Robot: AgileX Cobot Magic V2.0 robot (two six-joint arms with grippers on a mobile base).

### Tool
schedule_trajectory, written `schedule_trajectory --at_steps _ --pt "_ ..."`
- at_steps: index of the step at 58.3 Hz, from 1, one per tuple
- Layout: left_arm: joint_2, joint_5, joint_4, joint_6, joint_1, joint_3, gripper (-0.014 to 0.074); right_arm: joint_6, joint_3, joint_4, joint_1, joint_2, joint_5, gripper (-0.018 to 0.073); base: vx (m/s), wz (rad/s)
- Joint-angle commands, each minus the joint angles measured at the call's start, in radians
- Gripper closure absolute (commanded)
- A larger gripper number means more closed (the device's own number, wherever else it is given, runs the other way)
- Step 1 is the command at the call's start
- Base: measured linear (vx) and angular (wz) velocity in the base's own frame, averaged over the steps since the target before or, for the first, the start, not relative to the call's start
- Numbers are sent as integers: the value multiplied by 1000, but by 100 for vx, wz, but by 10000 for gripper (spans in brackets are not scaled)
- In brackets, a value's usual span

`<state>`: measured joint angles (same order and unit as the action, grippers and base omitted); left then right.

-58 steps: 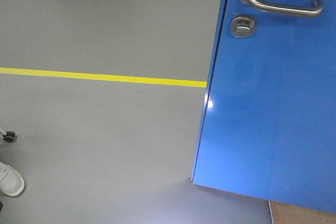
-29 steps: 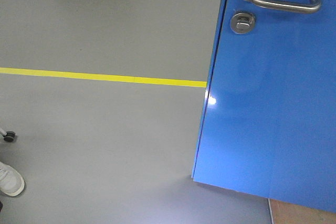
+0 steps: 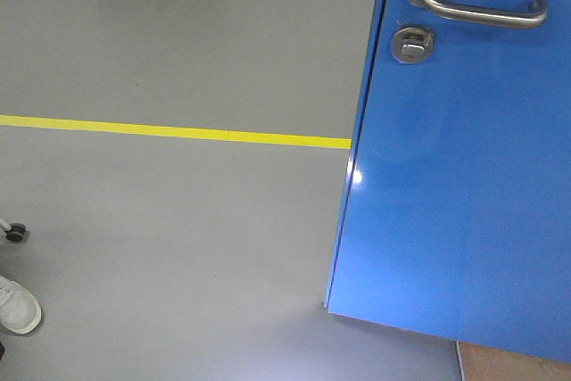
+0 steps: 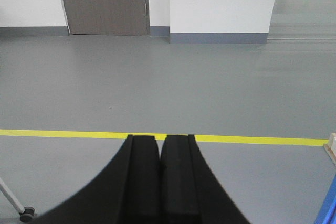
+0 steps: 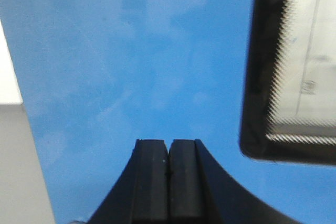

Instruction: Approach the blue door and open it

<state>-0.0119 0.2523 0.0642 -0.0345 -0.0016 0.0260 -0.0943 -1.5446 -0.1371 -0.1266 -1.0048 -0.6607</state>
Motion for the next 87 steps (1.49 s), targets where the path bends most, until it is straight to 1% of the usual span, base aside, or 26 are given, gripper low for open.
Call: schedule_trajectory --at_steps 1,6,11,15,21,26,34,42,47,49,56,87 --pt "-12 -83 -7 -4 -6 -26 524 -28 212 10 -3 138 229 547 0 0" --pt "-12 -83 -7 -4 -6 -26 524 -35 444 10 -4 284 352 547 0 0" --pt "-12 -83 -7 -4 -6 -26 524 -35 661 10 -4 433 426 547 0 0" --pt "-12 -83 -7 -4 -6 -26 524 -35 824 10 -4 561 454 547 0 0" --pt "-12 -83 -7 -4 -6 -26 524 -35 1036 14 -4 749 450 547 0 0" --pt "-12 -83 -7 -4 -6 -26 524 -32 1181 13 -5 893 447 547 0 0" --pt "-12 -83 -7 -4 -6 -26 524 -28 1378 13 -6 1033 451 547 0 0" --pt "-13 -83 -7 -4 -6 -26 524 2 1517 9 -6 1022 515 547 0 0" --pt "-13 -84 -7 -4 -6 -26 524 34 1581 9 -6 1023 587 547 0 0" --pt "-13 -84 -7 -4 -6 -26 524 40 1577 17 -6 1024 551 547 0 0" --pt "-13 -83 -7 -4 -6 -26 524 39 1577 59 -6 1026 559 547 0 0" --pt "-13 -83 -7 -4 -6 -26 524 40 1577 58 -6 1026 539 547 0 0"
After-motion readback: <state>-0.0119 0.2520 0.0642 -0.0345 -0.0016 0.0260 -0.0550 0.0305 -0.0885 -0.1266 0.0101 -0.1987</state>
